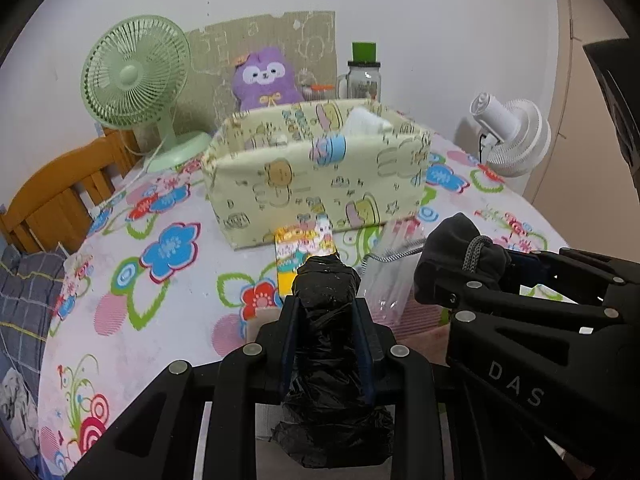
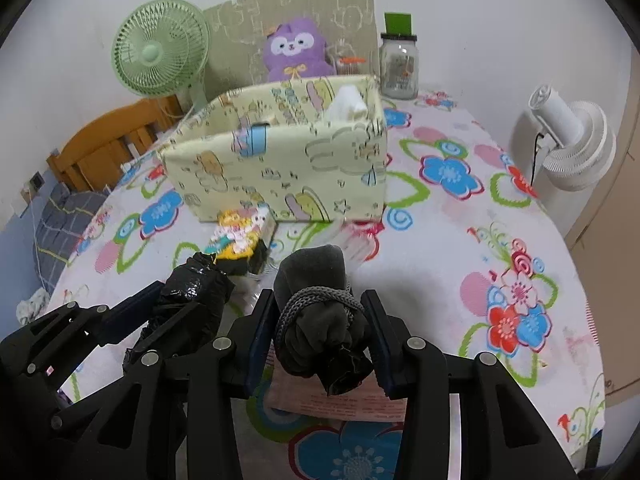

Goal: Organize soft objects
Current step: 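Lift the black bundle and grey sock bundle with both tools toward the basket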

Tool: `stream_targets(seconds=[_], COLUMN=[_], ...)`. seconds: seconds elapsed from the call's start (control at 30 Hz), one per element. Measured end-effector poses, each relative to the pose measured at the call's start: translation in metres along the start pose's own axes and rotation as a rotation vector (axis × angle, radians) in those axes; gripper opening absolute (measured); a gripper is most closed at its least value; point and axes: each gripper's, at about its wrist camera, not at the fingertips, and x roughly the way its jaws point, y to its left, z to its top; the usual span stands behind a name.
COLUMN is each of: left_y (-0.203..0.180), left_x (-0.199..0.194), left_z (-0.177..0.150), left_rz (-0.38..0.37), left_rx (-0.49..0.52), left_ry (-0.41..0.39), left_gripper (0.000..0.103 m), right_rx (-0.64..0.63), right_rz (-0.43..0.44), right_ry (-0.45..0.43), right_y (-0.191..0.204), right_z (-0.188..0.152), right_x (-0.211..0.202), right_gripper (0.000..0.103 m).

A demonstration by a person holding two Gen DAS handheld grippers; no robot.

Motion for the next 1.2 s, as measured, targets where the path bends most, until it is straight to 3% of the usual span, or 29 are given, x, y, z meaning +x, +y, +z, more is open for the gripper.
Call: stream_targets(seconds=[1.2], left_y=[0.018], left_x=[-0.043], left_z=[0.086], left_rz=[0.012], left_rx=[0.004], left_ry=[-0.14], left_gripper=[0.026], right_rx=[-0.045], right_rz=[-0.001], right_ry=[-0.169], right_y=[0.018], right_z=[0.084], right_x=[-0.059], right_gripper=[0.047])
